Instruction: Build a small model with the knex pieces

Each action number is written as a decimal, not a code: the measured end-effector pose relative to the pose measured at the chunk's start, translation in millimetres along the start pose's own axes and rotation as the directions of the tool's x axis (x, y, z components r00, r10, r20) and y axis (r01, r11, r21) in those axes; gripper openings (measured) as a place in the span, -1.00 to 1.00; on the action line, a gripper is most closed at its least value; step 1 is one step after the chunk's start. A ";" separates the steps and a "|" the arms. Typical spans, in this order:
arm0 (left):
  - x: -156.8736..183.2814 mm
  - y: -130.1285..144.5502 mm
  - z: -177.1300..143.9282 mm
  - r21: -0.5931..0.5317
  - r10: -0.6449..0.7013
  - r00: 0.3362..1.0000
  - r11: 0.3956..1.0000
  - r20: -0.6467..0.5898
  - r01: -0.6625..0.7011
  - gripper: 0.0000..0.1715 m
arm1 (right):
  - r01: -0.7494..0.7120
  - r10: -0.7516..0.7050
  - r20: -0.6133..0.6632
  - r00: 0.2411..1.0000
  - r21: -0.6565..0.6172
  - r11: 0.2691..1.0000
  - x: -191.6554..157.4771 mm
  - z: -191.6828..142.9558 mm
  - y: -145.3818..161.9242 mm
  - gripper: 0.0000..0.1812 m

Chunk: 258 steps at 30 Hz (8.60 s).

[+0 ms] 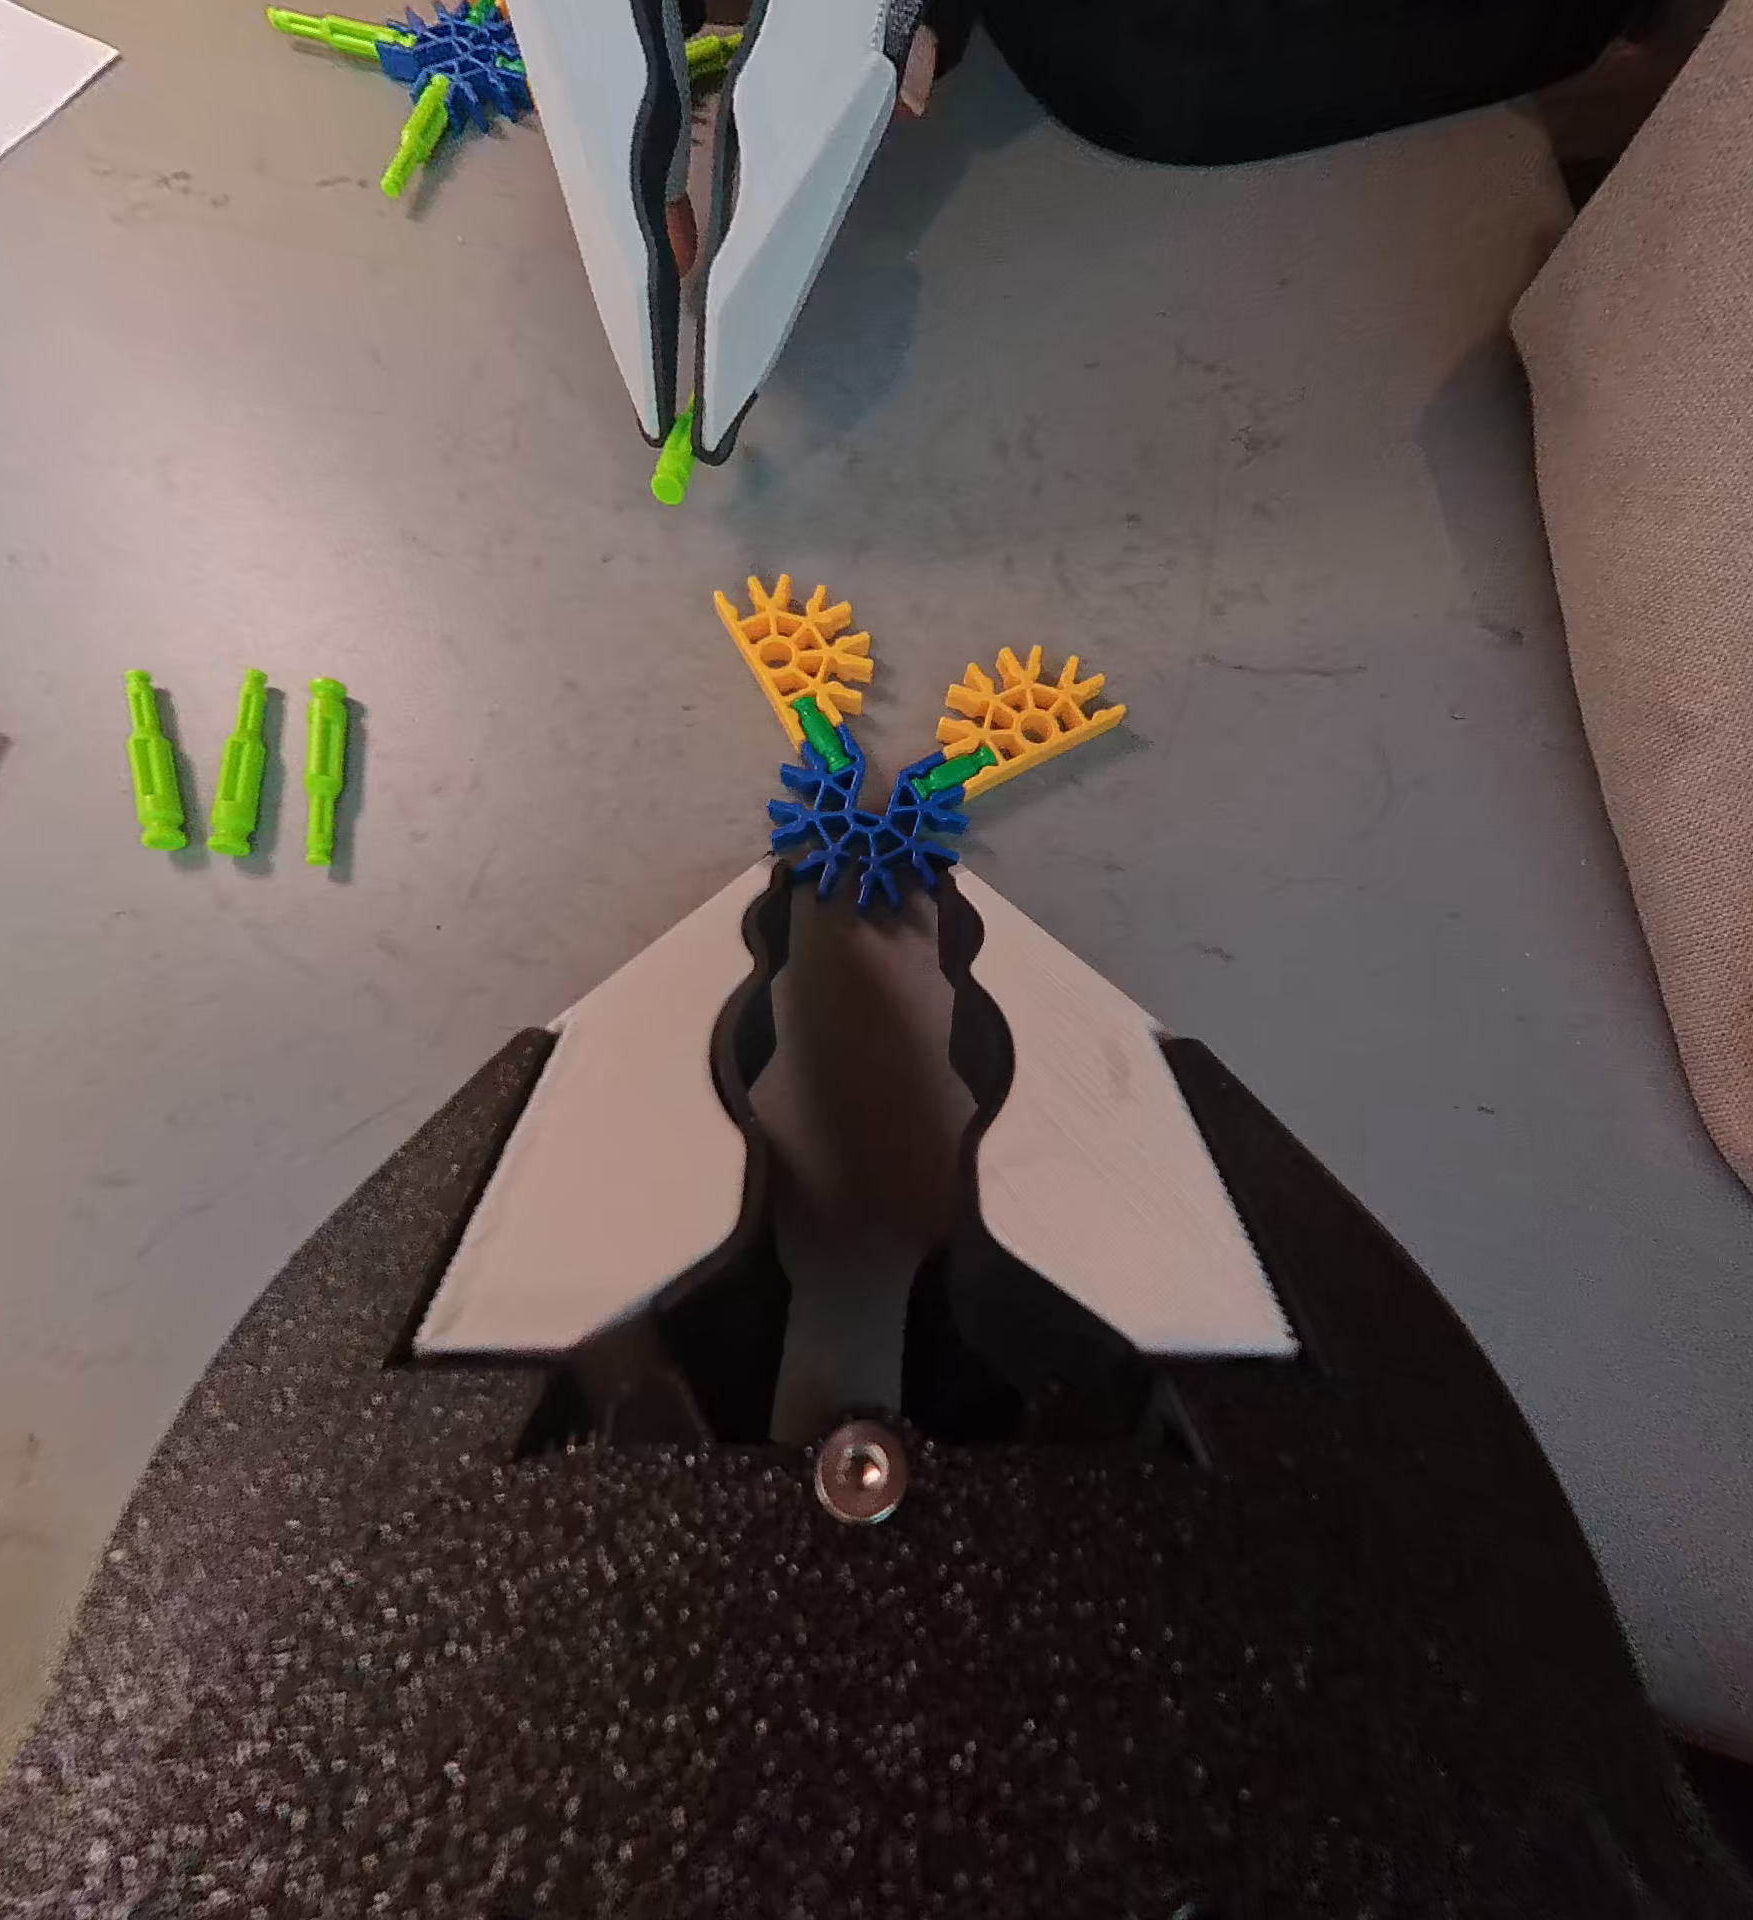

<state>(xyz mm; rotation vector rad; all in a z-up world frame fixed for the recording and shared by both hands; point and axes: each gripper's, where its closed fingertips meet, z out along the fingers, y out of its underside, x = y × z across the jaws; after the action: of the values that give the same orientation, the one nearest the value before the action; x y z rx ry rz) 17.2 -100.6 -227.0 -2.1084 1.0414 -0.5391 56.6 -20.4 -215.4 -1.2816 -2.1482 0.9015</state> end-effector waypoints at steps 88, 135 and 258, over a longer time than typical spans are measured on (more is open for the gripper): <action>-13.2 -14.8 -12.7 0.102 -0.244 0.968 0.966 0.066 0.237 -0.48 | -0.001 -0.001 -0.032 0.999 -0.065 0.998 -14.4 10.7 -5.2 -0.97; -12.2 -3.5 2.6 -0.034 -0.281 0.922 0.953 0.265 0.300 -0.58 | -0.171 0.167 -0.042 0.985 -0.138 0.976 -14.8 13.8 -11.6 -0.85; 8.0 -26.4 -21.9 0.075 0.013 0.986 0.997 0.168 -0.025 -0.46 | -0.046 0.038 -0.065 0.997 -0.118 0.992 -66.9 4.8 -43.8 -0.97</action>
<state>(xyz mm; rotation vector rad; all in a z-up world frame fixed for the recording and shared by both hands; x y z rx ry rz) 21.6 -105.0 -192.3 -2.0359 0.9301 -0.3789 58.0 -96.6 -190.7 -1.3987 -2.1616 0.7489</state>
